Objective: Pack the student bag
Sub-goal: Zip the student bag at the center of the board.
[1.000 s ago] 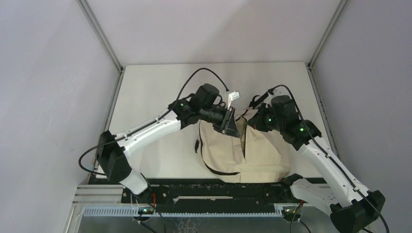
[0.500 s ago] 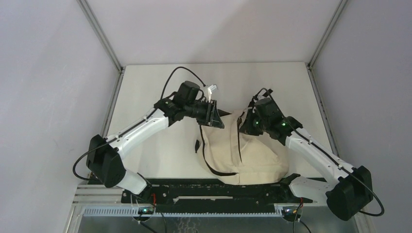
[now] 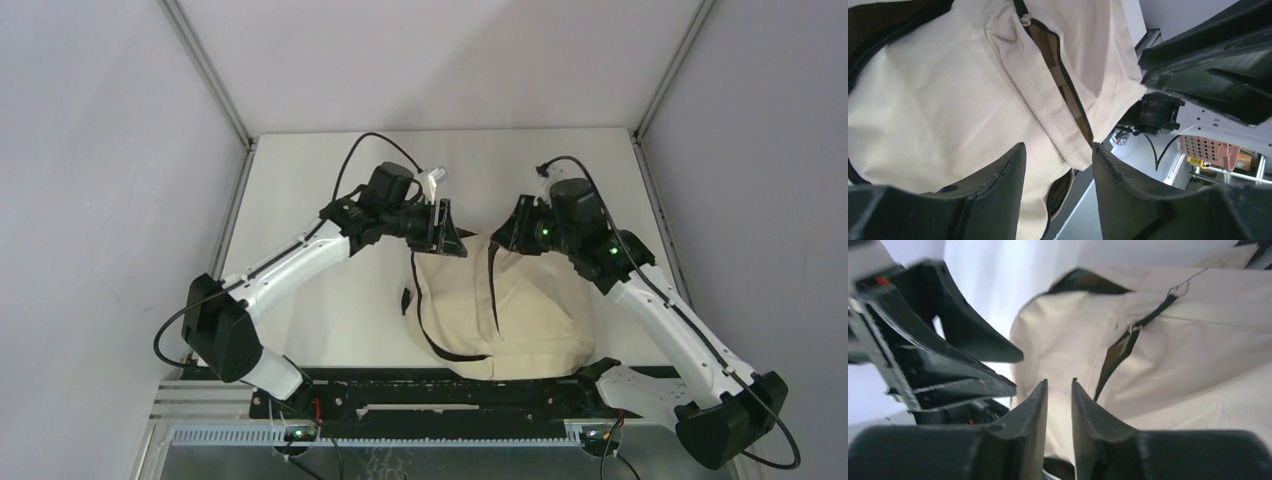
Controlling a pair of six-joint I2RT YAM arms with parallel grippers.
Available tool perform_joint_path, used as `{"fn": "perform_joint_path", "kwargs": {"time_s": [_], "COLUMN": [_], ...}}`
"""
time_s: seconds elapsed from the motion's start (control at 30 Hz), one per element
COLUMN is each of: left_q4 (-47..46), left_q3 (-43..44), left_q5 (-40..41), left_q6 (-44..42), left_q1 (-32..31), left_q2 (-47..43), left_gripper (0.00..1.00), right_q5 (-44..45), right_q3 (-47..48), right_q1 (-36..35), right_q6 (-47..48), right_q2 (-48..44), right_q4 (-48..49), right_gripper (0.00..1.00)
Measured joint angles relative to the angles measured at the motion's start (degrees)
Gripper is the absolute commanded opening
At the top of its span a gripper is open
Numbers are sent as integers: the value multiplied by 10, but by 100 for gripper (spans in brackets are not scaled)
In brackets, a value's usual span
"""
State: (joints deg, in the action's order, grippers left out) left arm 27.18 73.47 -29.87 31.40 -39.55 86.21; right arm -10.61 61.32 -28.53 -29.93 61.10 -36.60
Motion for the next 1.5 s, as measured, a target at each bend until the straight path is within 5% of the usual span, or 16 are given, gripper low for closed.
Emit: {"fn": "perform_joint_path", "kwargs": {"time_s": [0.17, 0.6, 1.07, 1.5], "left_q4": [-6, -27, -34, -48], "left_q3": [24, 24, 24, 8], "left_q5": [2, 2, -3, -5], "left_q6": [14, 38, 43, 47], "left_q1": [0, 0, 0, 0], "left_q2": [26, 37, 56, 57], "left_gripper": [54, 54, 55, 55], "right_q5": [16, 9, -8, 17], "right_q3": [10, -97, -54, -15], "right_q1": [28, 10, 38, 80], "right_q6": [-7, -27, -17, -55], "right_q2": [12, 138, 68, 219], "right_q4": [26, 82, 70, 86], "right_gripper": [11, 6, 31, 48]}}
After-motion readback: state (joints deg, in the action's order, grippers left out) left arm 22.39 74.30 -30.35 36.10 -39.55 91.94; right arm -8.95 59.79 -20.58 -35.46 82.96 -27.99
